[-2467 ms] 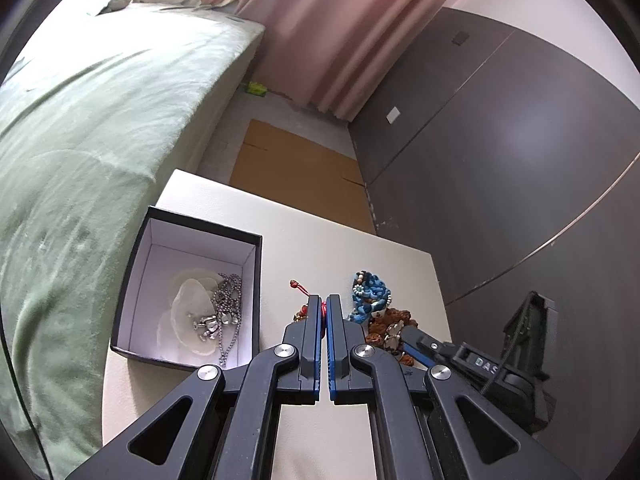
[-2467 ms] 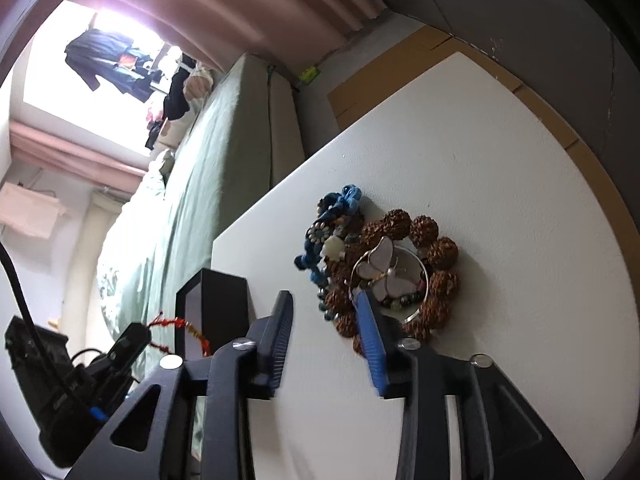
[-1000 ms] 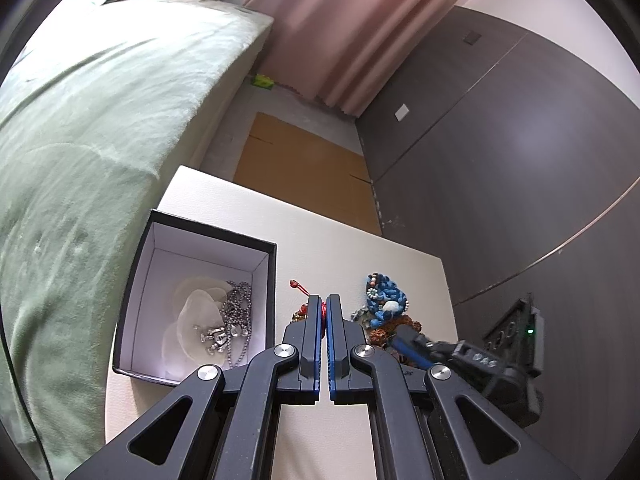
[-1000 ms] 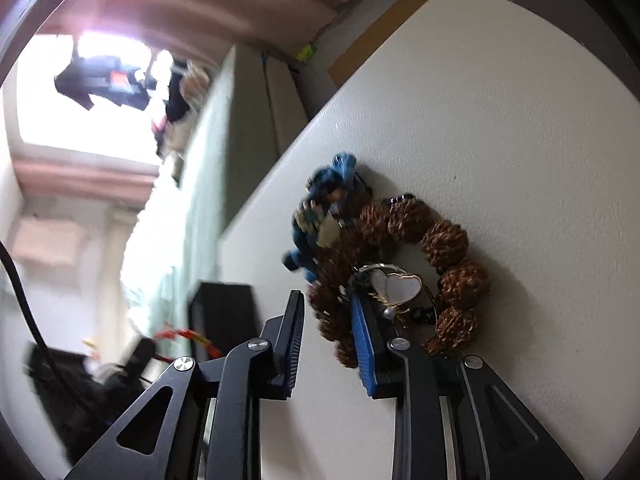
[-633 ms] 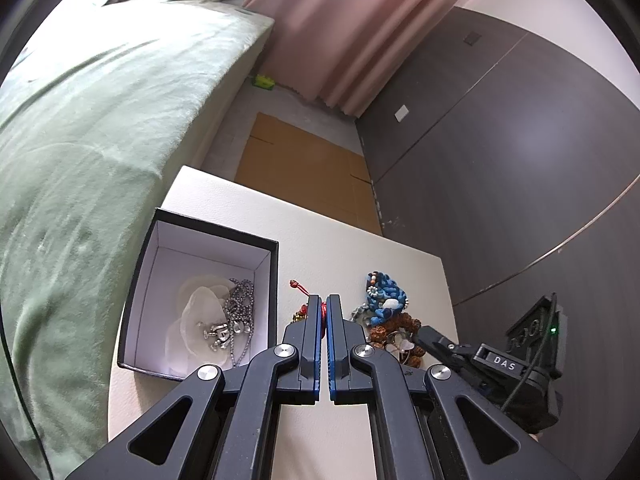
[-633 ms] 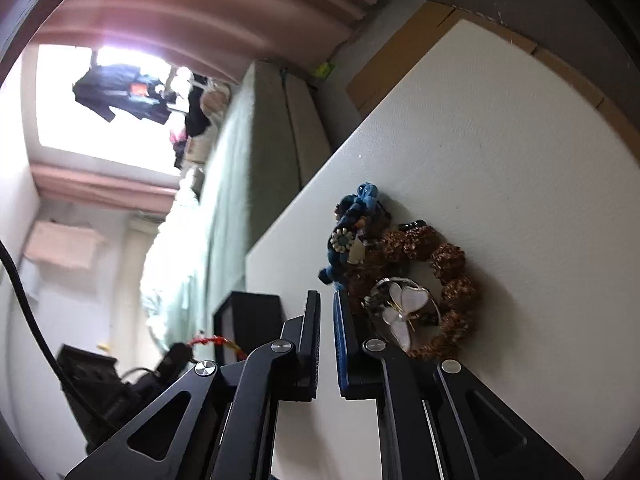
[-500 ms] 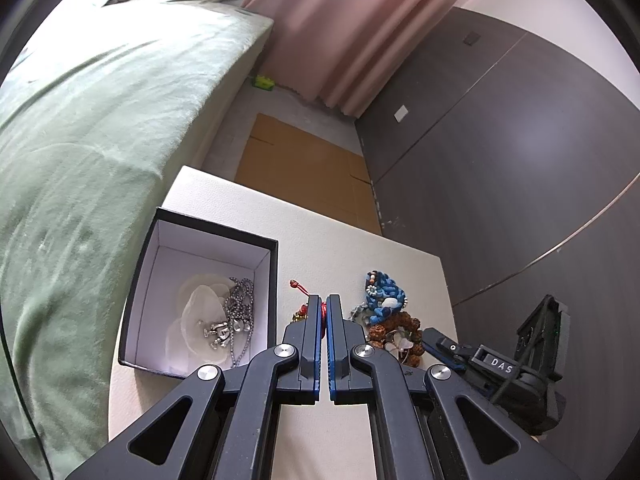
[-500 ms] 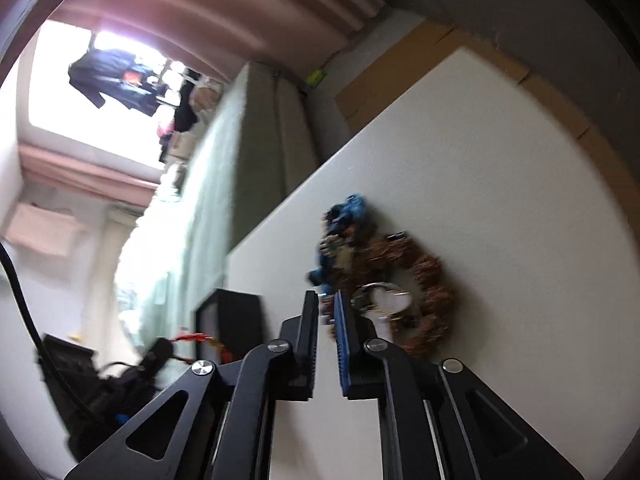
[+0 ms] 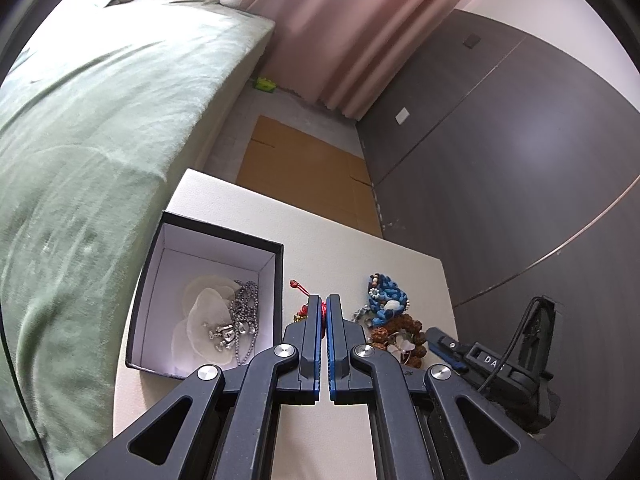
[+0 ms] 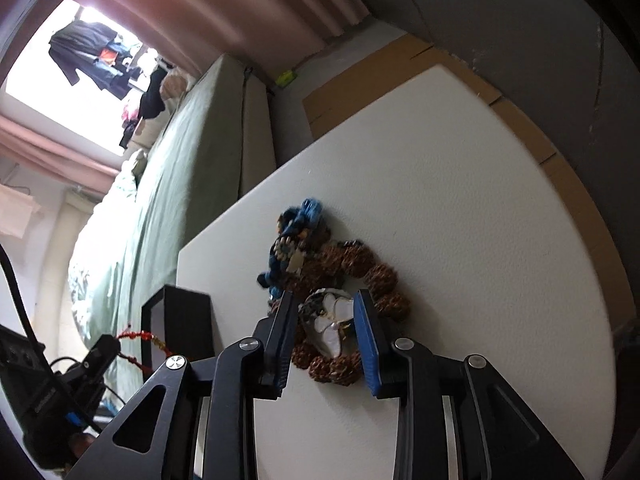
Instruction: Organize jewelry
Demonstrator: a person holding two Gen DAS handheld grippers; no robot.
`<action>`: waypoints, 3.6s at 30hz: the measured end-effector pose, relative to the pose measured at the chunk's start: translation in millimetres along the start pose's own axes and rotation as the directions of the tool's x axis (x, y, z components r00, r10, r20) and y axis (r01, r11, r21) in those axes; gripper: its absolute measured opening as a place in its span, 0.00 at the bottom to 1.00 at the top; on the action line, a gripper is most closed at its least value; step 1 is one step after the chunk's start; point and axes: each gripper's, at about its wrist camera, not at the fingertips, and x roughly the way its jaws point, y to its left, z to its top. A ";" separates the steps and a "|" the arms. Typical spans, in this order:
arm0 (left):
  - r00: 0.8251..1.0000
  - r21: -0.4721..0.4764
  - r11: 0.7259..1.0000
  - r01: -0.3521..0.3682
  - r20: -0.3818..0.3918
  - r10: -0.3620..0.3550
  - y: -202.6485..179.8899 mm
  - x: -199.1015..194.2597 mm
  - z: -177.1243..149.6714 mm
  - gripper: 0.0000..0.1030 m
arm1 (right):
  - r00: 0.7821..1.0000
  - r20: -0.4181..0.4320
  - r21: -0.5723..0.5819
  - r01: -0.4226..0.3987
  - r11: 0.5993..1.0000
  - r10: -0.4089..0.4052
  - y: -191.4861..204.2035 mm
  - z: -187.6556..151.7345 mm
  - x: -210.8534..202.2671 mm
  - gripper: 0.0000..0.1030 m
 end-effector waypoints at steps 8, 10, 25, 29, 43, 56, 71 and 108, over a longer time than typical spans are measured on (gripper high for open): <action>1.000 -0.007 1.000 0.001 0.006 -0.001 2.3 0.9 2.9 0.02 | 0.989 -0.016 -0.028 0.150 0.988 -0.150 -6.7 0.8 7.0 0.30; 1.000 -0.012 1.000 0.001 0.011 -0.001 3.1 0.3 3.7 0.01 | 0.985 -0.033 -0.036 0.168 0.985 -0.169 -7.1 -0.5 13.0 0.30; 0.998 -0.046 0.999 0.016 0.066 -0.013 18.2 -24.7 8.3 0.02 | 0.990 0.054 -0.010 -0.129 0.992 0.130 12.1 -8.9 -43.6 0.17; 0.996 -0.059 0.998 0.016 0.085 -0.011 26.9 -32.6 11.2 0.02 | 0.979 0.075 -0.056 -0.184 0.981 0.188 29.8 -19.4 -57.2 0.03; 0.998 -0.131 0.991 0.025 0.056 -0.018 52.1 -15.7 20.1 0.03 | 0.998 -0.003 -0.170 -0.063 0.983 0.064 71.0 -31.2 -28.0 0.29; 0.995 -0.142 0.990 0.022 0.098 -0.008 64.4 -33.3 26.3 0.51 | 0.983 -0.127 -0.178 0.109 0.978 -0.133 61.7 -39.7 38.1 0.38; 0.992 -0.163 0.985 0.054 0.124 -0.034 77.8 -56.0 31.7 0.51 | 0.997 0.048 -0.168 -0.056 0.984 0.065 93.4 -29.2 -36.1 0.20; 0.989 -0.170 0.985 0.041 0.148 -0.015 83.5 -66.7 36.8 0.57 | 0.975 -0.027 -0.239 -0.222 0.945 0.222 163.0 -45.6 -5.6 0.70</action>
